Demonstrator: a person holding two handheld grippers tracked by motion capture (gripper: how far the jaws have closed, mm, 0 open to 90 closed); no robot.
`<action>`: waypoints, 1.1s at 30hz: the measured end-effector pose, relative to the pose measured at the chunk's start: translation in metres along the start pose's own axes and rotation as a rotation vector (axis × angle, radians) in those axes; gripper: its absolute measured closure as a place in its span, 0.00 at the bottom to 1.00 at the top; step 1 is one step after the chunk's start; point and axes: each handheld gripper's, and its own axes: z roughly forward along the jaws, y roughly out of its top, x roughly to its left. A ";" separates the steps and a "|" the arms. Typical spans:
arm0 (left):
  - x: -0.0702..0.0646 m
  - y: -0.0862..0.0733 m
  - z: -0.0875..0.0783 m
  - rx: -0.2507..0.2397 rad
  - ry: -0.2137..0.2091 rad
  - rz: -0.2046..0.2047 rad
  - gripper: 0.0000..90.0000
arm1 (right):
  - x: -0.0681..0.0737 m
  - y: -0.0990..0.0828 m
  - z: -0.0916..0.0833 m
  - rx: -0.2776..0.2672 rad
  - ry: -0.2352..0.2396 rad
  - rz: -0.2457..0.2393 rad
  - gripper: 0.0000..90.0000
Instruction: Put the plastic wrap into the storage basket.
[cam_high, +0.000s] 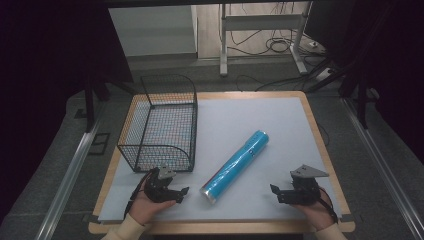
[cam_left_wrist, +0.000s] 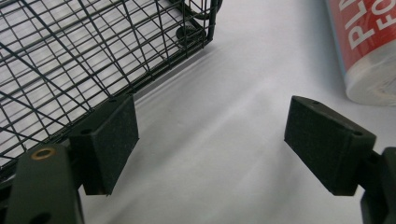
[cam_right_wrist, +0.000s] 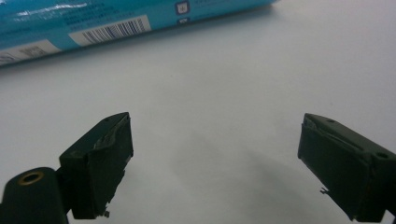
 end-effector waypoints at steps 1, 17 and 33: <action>0.001 0.000 0.000 0.002 0.001 0.003 0.19 | 0.000 0.000 0.000 0.000 0.000 -0.001 0.12; -0.006 0.013 -0.011 -0.019 -0.039 -0.023 0.20 | 0.001 -0.007 -0.004 0.012 0.002 -0.034 0.13; -0.020 0.036 -0.030 -0.047 -0.085 -0.007 0.21 | 0.003 -0.006 -0.001 0.019 -0.007 -0.052 0.13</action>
